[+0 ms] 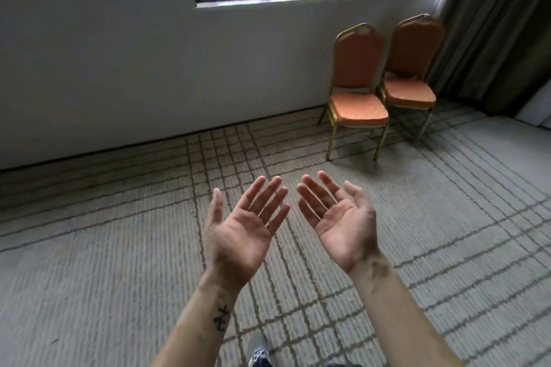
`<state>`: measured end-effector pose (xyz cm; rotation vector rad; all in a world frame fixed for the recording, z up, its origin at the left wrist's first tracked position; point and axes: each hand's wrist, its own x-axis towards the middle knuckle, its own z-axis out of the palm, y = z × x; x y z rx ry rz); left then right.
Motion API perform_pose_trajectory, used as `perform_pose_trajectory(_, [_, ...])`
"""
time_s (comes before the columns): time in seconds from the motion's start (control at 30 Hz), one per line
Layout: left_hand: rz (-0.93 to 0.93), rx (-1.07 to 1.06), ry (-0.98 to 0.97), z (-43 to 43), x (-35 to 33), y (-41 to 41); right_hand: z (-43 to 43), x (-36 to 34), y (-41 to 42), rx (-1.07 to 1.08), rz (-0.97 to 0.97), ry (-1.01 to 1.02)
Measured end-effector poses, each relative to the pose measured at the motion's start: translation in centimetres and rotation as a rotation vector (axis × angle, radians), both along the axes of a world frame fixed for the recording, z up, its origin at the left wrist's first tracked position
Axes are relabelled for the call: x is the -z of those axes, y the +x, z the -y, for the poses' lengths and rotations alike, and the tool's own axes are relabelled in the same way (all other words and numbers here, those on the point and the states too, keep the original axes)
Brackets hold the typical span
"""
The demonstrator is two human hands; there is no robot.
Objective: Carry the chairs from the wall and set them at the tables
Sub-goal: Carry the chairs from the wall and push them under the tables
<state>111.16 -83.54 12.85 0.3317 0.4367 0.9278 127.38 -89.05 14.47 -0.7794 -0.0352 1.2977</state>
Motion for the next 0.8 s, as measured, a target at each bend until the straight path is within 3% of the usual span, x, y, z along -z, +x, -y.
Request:
perform_pose_trajectory(0.27, [-0.015, 0.103, 0.033, -18.3, -0.5, 5.8, -16.9, 0.8, 5.4, 0.065, -0.024, -0.036])
perform_pose_trajectory(0.43, [-0.074, 0.059, 0.005, -30.9, 1.9, 10.9, -31.0, 3.1, 11.2, 0.078, -0.036, -0.059])
perform_pose_trajectory(0.8, [-0.062, -0.103, -0.015, -57.2, 0.2, 18.1, -60.5, 0.8, 20.3, -0.063, -0.058, -0.016])
